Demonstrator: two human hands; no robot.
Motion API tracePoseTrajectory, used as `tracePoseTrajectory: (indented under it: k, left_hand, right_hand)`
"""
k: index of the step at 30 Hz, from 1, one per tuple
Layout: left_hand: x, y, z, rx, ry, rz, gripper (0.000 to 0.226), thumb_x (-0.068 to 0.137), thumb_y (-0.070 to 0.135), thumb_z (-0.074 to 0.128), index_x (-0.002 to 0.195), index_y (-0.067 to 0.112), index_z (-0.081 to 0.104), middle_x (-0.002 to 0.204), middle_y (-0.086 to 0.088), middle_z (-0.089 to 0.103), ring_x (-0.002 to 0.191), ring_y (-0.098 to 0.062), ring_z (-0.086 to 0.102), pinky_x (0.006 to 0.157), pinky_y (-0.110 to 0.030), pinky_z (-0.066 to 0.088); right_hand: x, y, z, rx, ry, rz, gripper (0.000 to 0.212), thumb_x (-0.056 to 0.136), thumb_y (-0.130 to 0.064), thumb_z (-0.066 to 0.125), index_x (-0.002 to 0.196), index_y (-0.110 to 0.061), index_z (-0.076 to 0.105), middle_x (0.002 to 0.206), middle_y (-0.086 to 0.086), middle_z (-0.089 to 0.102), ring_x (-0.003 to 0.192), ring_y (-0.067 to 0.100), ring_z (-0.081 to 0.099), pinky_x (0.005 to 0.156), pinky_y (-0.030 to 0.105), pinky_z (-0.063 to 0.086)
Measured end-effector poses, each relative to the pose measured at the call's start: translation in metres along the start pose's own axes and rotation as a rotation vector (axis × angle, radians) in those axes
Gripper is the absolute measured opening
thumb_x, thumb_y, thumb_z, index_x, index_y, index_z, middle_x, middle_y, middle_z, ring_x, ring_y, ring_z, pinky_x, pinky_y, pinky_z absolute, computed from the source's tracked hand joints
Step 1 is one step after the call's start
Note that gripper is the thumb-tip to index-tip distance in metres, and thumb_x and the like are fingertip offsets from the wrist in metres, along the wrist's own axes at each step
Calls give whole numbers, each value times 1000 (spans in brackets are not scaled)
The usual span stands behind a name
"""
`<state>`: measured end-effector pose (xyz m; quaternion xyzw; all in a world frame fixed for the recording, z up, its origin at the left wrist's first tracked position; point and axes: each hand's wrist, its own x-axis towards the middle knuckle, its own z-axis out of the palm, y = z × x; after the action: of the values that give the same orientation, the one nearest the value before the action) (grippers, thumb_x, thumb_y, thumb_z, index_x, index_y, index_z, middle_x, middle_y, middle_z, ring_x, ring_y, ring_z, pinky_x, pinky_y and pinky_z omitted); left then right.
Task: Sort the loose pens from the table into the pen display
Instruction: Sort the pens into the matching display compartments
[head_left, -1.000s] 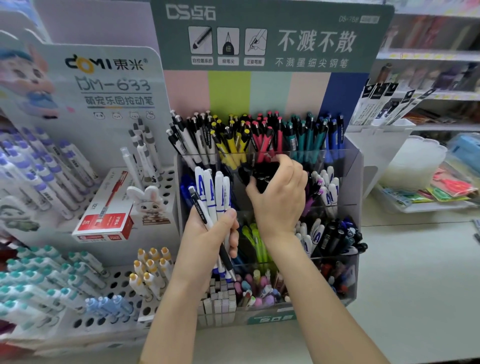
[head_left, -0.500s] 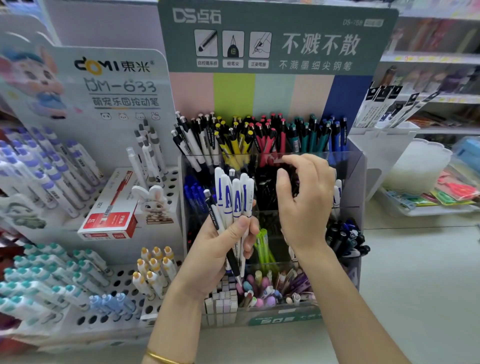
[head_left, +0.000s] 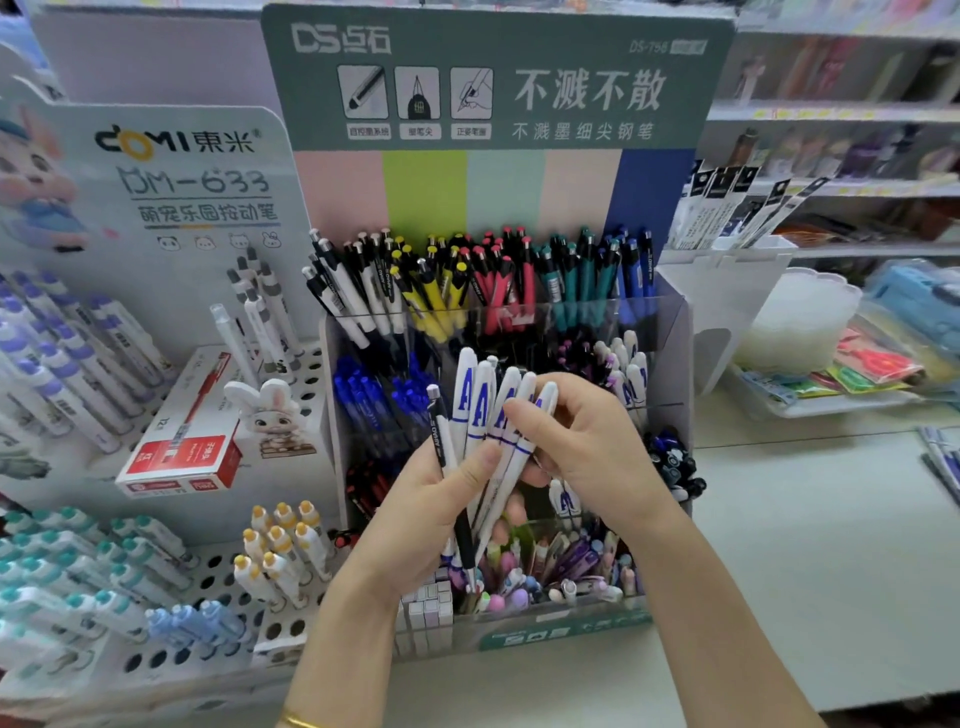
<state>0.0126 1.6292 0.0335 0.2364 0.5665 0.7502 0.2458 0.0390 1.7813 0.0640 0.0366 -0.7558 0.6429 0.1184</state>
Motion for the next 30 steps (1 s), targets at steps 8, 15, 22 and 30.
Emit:
tracePoseTrajectory:
  k: [8,15,22,30]
  left_hand:
    - [3,2,19,92,-8,-38,29,95,23,46,110,1,58,67,-5,67,51,-14,60,47,-26,51]
    - [8,-3,34,121,48,-117,24,98,19,48,116,8,58,88,-14,73,74,-29,70,63,-34,59]
    - [17,-12,45,323,166,-96,15,98,27,47,111,20,55,104,-3,67,87,-13,69,68,-35,60]
    - [30,-9,65,169,144,-26,18,98,20,48,111,10,56,61,4,42,51,-10,38,44,-23,37]
  right_hand:
    - [-11,4,-15,21,15,84,11,92,-15,61,96,-5,59,61,1,59,45,18,49,43,29,42]
    - [-22,10,-34,33,243,102,19,95,-16,55,86,1,54,60,4,49,46,10,44,43,20,37]
    - [-26,-1,-73,-41,658,-97,21,96,-17,54,76,-23,52,56,-12,50,49,7,42,46,21,39]
    - [-7,1,-93,-621,915,-484,14,93,-11,55,99,1,58,88,3,51,78,9,42,69,10,33]
